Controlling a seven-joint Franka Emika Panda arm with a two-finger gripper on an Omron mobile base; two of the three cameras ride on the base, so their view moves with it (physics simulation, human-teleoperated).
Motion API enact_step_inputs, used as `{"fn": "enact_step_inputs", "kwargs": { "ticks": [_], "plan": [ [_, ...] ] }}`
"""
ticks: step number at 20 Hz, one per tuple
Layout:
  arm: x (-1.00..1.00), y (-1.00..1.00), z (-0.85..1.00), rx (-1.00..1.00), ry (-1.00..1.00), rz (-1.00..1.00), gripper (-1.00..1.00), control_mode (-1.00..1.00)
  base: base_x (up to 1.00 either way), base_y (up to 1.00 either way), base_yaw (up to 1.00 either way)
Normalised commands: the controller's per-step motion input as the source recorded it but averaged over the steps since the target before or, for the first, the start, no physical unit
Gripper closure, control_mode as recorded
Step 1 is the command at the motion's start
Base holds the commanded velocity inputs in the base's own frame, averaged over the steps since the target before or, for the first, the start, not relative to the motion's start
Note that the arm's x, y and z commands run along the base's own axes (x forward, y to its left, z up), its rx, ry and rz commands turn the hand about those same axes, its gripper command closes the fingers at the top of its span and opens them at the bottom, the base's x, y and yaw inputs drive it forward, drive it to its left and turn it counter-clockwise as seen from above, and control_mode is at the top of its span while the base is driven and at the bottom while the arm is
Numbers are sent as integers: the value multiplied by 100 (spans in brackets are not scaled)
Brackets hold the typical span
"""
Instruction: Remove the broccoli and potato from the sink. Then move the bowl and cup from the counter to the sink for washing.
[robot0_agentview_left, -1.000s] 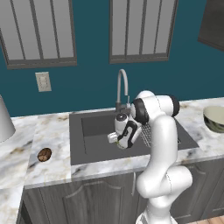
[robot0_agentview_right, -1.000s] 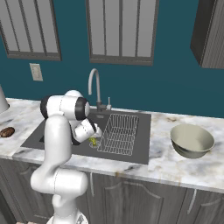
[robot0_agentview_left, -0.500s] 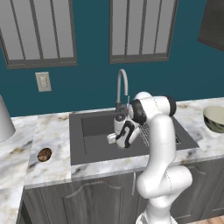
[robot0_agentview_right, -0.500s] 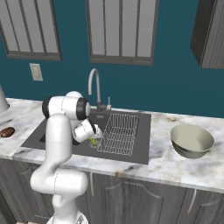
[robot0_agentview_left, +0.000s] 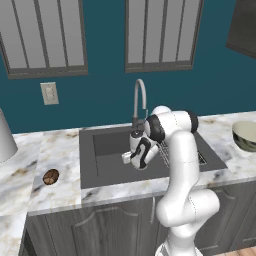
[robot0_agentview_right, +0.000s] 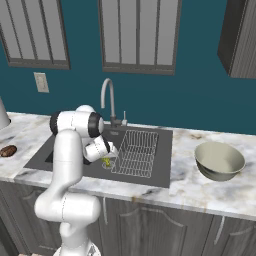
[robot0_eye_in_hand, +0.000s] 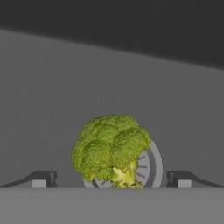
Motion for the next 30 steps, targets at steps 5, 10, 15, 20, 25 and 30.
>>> {"fn": "enact_step_inputs", "kwargs": {
  "ticks": [5,10,15,20,25,30],
  "plan": [
    [11,0,-9,0,0,0,-100,-100,0,0,0],
    [9,0,-14,0,1,0,-100,-100,0,0,0],
    [11,0,-15,0,3,0,-100,-100,0,0,0],
    [12,0,-10,0,0,0,-100,-100,0,0,0],
    [7,0,-10,0,1,0,-100,-100,0,0,0],
    [-1,0,-14,0,14,0,-100,-100,0,0,0]
  ]
}}
